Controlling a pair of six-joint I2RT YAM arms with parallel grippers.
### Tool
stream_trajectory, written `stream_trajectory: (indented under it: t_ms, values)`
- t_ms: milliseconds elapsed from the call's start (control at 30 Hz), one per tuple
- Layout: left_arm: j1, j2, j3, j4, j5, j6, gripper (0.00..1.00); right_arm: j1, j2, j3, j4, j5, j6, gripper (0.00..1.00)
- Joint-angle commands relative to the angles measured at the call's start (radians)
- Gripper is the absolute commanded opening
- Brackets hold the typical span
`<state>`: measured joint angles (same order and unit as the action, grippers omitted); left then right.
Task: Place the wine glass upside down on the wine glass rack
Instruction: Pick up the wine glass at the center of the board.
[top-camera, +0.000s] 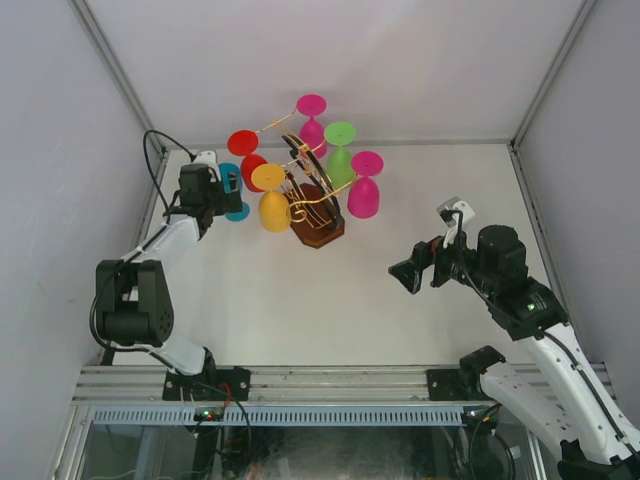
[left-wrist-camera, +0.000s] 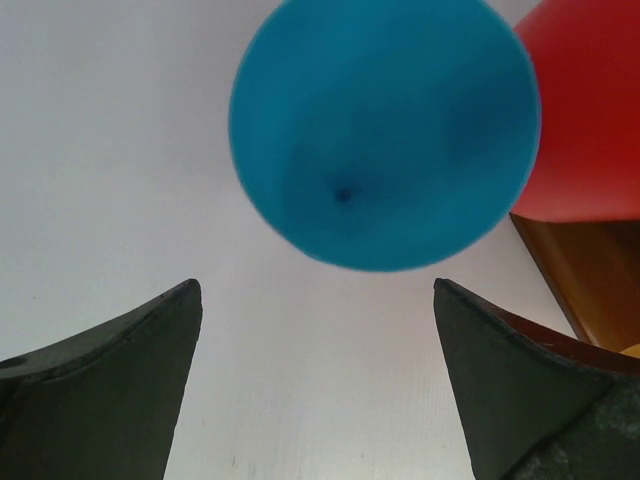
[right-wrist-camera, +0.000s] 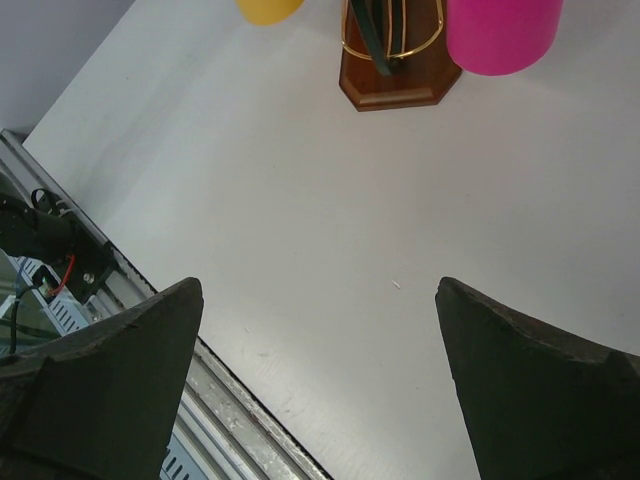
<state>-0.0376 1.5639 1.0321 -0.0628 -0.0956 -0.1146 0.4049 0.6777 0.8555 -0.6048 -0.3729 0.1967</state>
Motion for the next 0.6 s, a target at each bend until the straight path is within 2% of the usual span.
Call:
stream_trajectory:
  t_ms: [0,267,567]
  values:
    - [0.01,0.038,0.1,0.049,0.049,0.046,1.0,-0.008,0.025,0.019,0.031,-0.018,-0.02,0.99]
    - [0.026,0.103,0.183,0.034,0.049,0.077,1.0,-0.008,0.056,0.019,0.051,-0.045,-0.022,0.98]
    - [0.041,0.171,0.246,0.044,0.112,0.089,1.0,-0.008,0.063,0.019,0.053,-0.06,-0.02,0.98]
